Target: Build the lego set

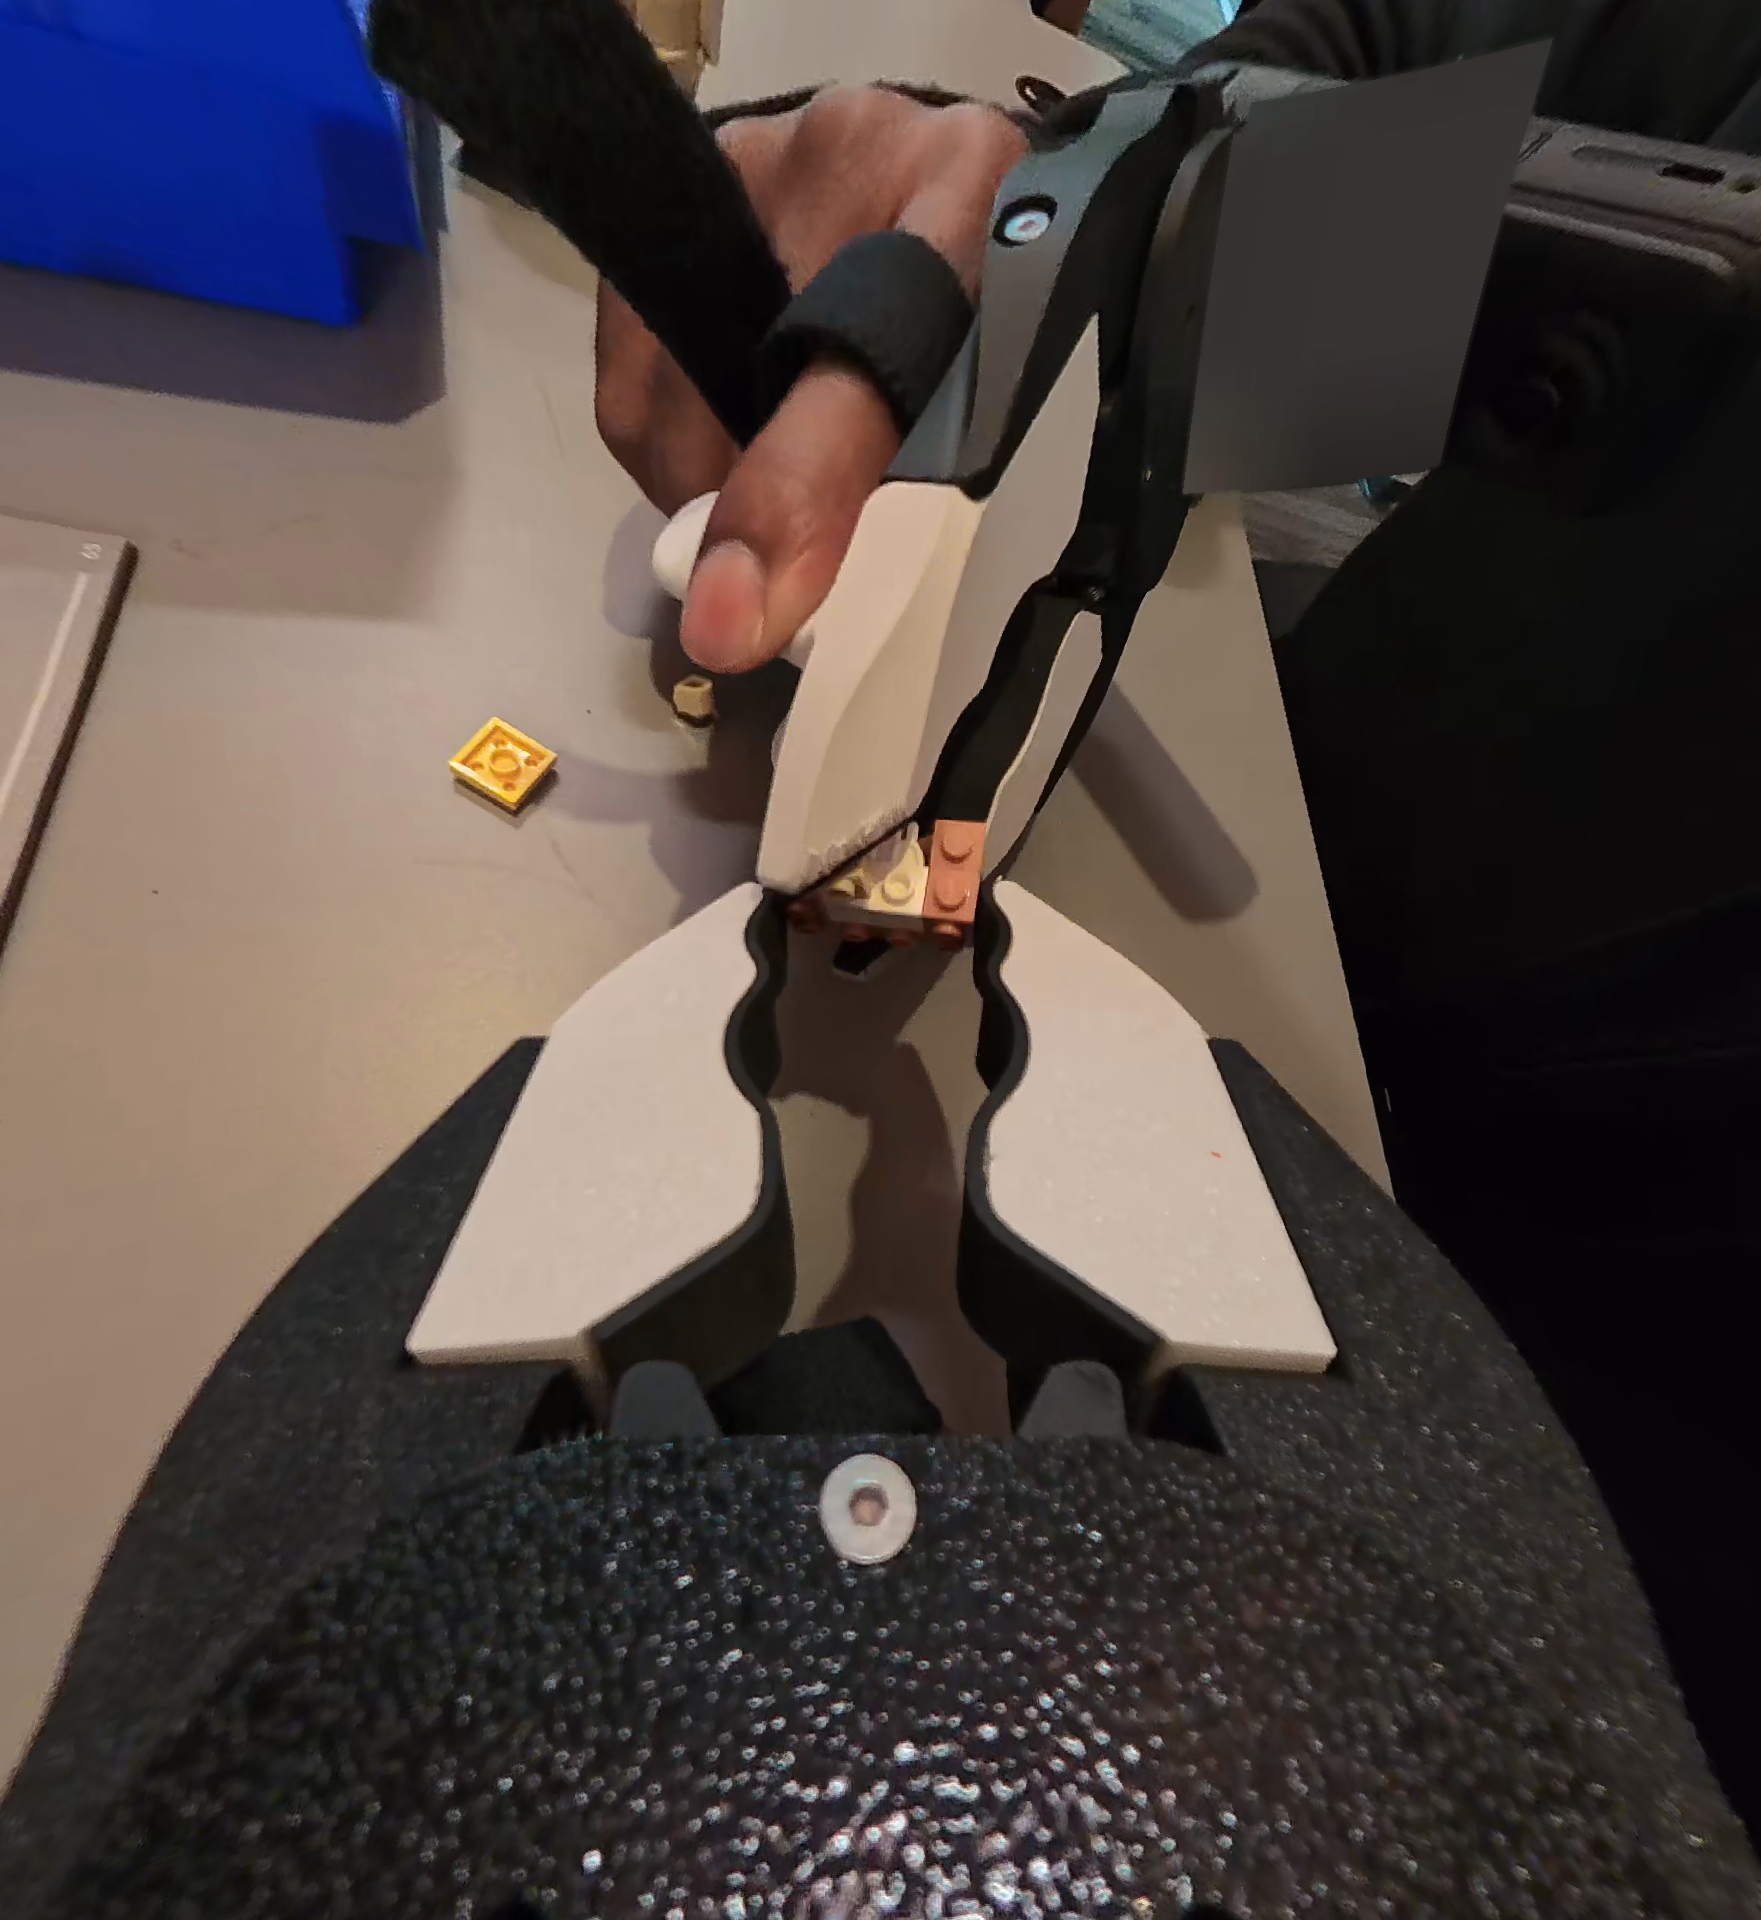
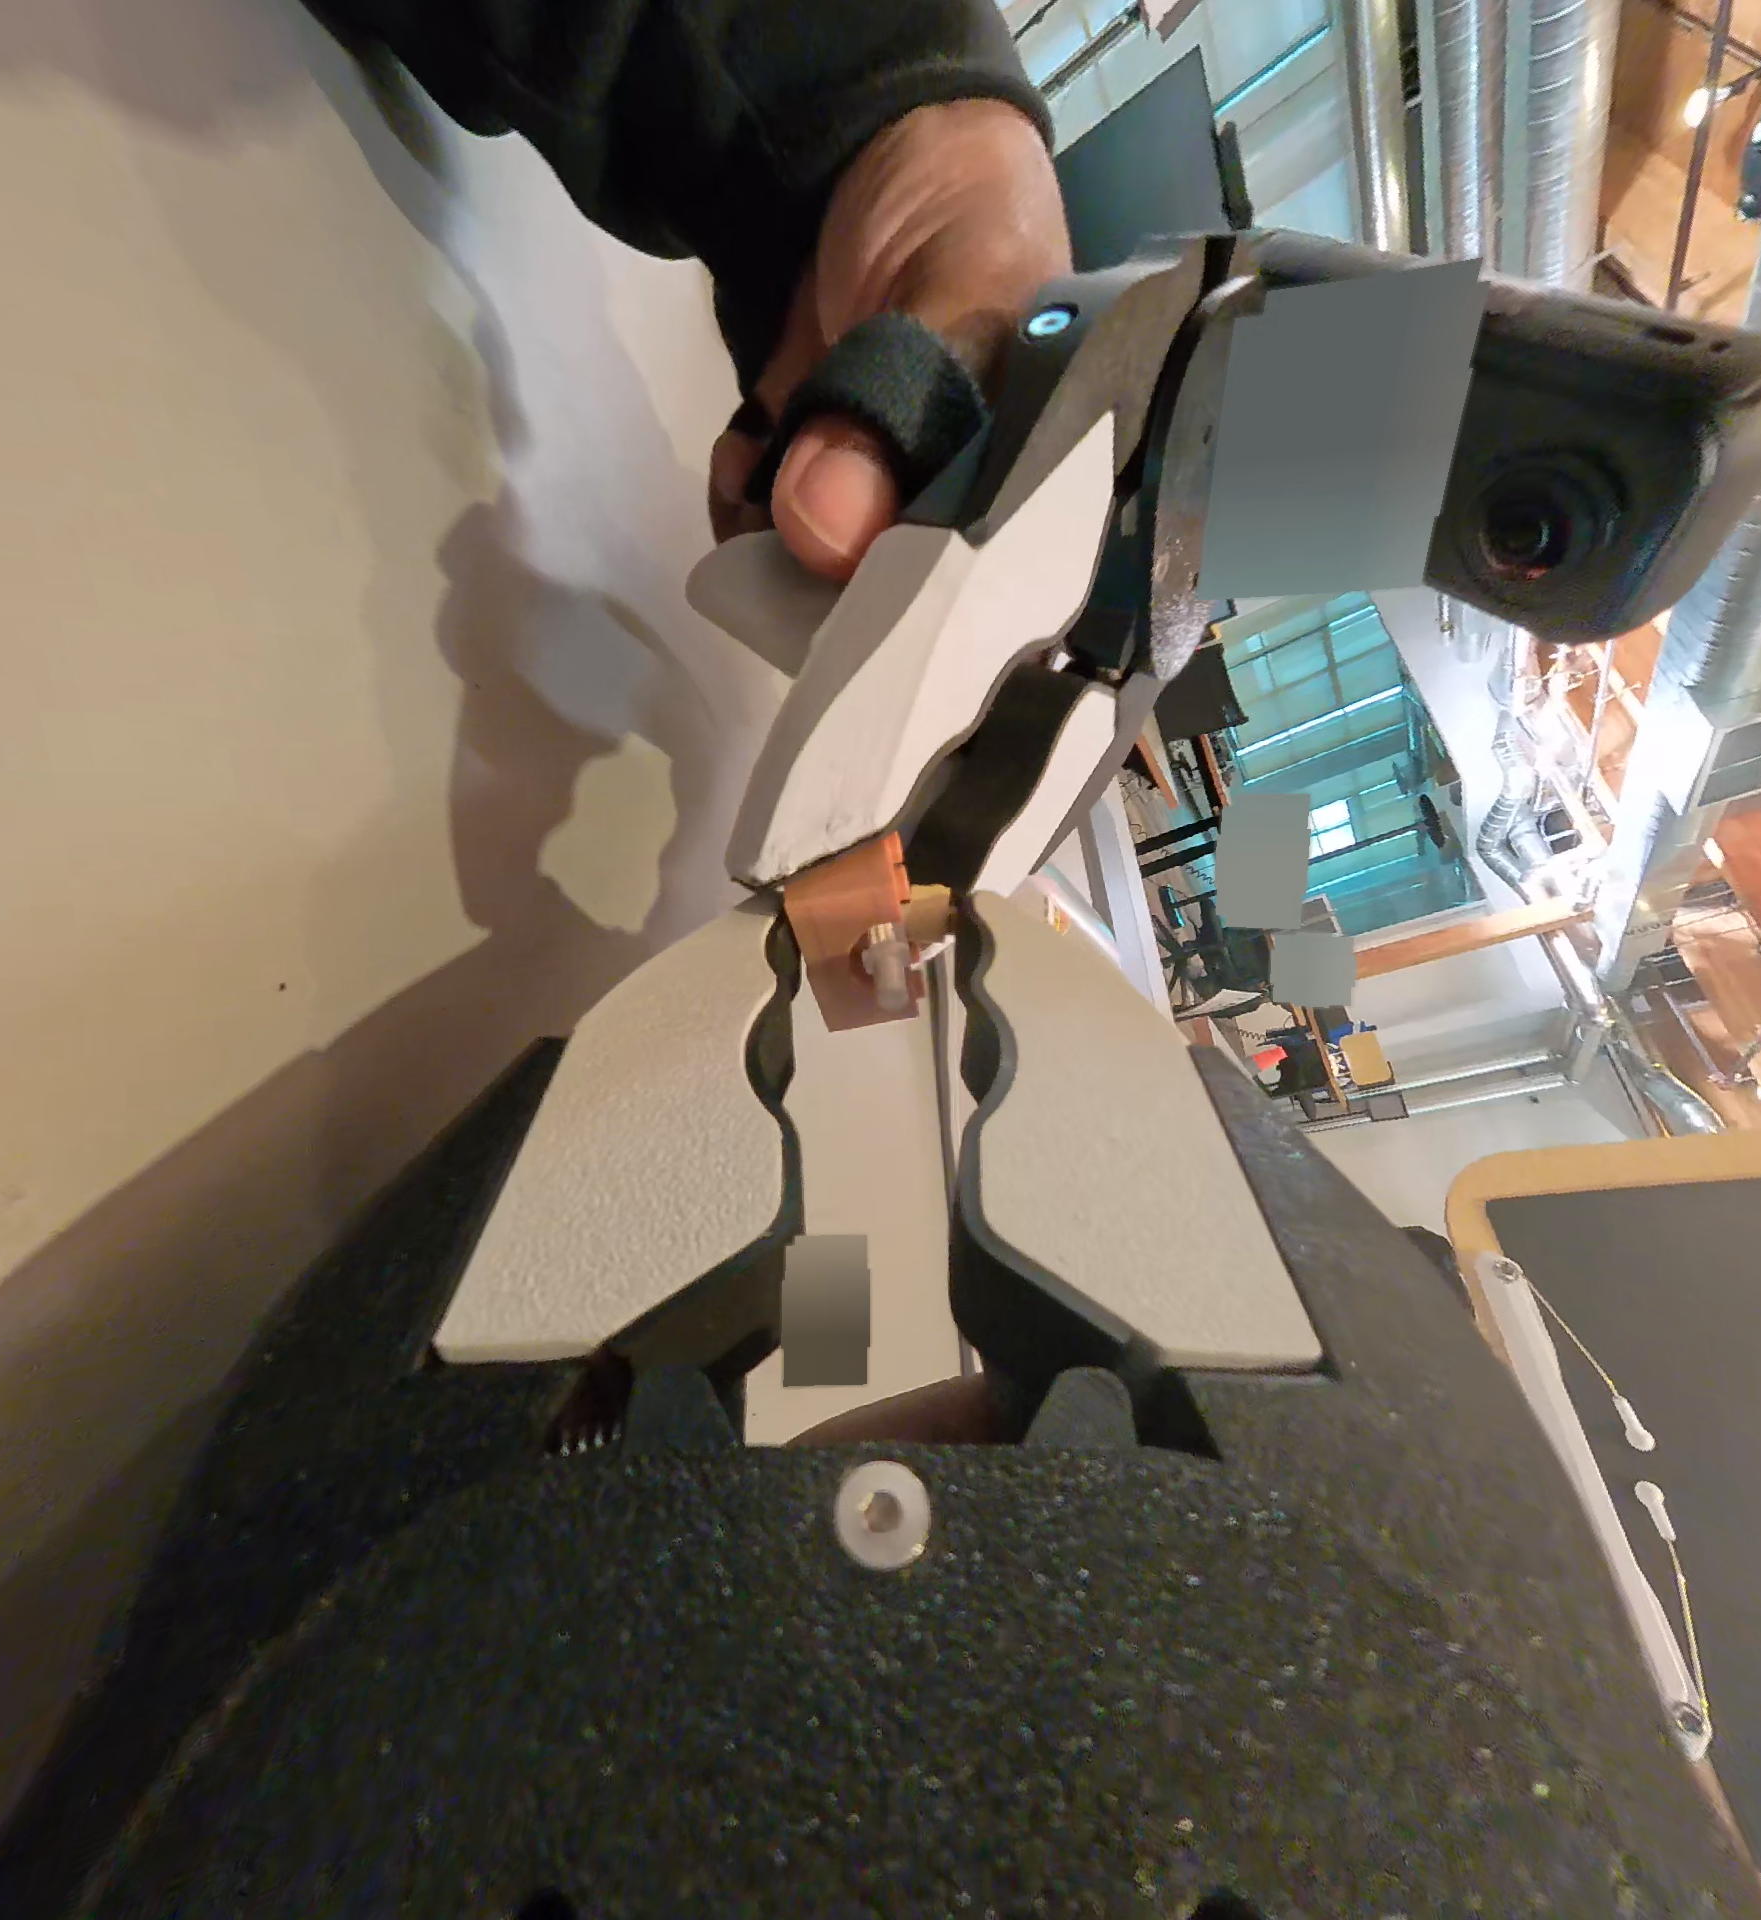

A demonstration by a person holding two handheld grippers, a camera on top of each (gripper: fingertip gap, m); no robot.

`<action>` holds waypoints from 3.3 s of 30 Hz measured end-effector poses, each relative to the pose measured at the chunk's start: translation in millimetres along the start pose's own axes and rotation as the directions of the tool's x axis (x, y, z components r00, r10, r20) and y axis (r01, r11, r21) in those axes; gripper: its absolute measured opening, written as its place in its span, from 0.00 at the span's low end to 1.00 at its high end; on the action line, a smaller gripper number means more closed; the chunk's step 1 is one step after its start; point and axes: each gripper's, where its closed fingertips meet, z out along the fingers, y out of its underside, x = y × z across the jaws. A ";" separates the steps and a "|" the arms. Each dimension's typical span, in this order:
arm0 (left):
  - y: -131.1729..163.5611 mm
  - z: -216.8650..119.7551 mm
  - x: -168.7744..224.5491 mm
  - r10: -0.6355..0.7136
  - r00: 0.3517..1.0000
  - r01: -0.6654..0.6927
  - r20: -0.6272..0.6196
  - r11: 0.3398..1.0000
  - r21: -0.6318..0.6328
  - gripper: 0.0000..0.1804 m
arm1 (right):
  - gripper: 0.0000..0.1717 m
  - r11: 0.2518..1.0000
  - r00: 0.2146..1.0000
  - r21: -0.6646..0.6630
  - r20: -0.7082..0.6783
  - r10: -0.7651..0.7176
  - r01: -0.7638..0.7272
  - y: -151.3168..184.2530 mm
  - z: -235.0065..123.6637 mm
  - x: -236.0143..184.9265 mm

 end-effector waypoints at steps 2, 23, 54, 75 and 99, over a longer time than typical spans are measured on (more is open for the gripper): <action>2.1 1.4 0.2 -0.003 1.000 0.003 0.001 1.000 -0.016 0.19 | 0.16 1.000 1.000 -0.008 0.025 -0.003 0.004 0.4 0.0 -2.8; 15.5 10.9 -3.1 -0.053 0.998 0.056 0.030 0.994 -0.099 0.19 | 0.16 0.985 0.985 -0.125 0.139 -0.100 0.118 9.5 1.5 -18.2; -6.1 -2.7 -44.9 0.368 0.855 -0.394 0.364 0.919 -0.002 0.19 | 0.24 0.954 0.963 -0.136 0.010 0.271 -0.267 35.8 -14.4 8.7; 2.9 15.6 -47.0 0.461 0.787 -0.439 0.411 0.886 -0.152 0.19 | 0.08 0.808 0.809 -0.178 0.088 0.581 -0.562 28.0 -12.1 7.3; 3.9 17.3 -49.7 0.445 0.778 -0.409 0.443 0.895 -0.180 0.19 | 0.04 0.770 0.790 -0.245 0.026 0.612 -0.589 36.2 -5.7 2.5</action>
